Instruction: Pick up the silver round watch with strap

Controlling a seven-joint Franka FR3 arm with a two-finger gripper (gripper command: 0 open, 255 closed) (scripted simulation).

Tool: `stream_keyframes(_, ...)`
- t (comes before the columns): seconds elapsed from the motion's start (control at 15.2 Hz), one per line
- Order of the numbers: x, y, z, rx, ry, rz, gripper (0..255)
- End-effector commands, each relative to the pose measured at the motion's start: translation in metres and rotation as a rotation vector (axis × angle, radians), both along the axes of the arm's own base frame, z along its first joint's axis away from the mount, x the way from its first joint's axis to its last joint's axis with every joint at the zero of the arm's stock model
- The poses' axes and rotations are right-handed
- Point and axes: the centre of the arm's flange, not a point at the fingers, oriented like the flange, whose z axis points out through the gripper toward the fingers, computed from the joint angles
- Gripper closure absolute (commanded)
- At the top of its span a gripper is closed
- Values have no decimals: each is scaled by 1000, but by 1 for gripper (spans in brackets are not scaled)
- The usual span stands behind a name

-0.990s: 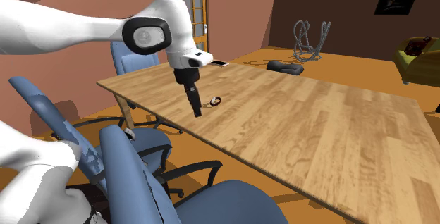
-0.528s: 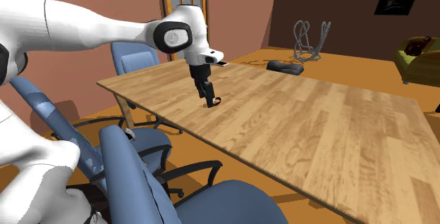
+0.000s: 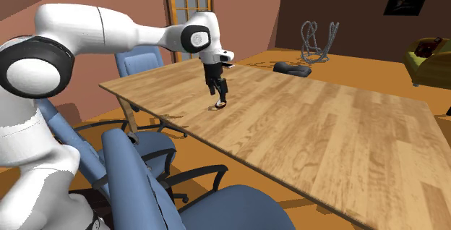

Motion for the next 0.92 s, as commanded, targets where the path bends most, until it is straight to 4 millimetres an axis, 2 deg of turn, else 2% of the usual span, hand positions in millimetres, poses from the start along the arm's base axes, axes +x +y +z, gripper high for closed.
stream_keyframes(0.0, 9, 27, -6, -7, 1, 28, 0)
stream_keyframes(0.59, 35, 142, -34, -40, 9, 156, 0)
stream_keyframes(0.86, 35, 144, -50, -41, 9, 157, 0)
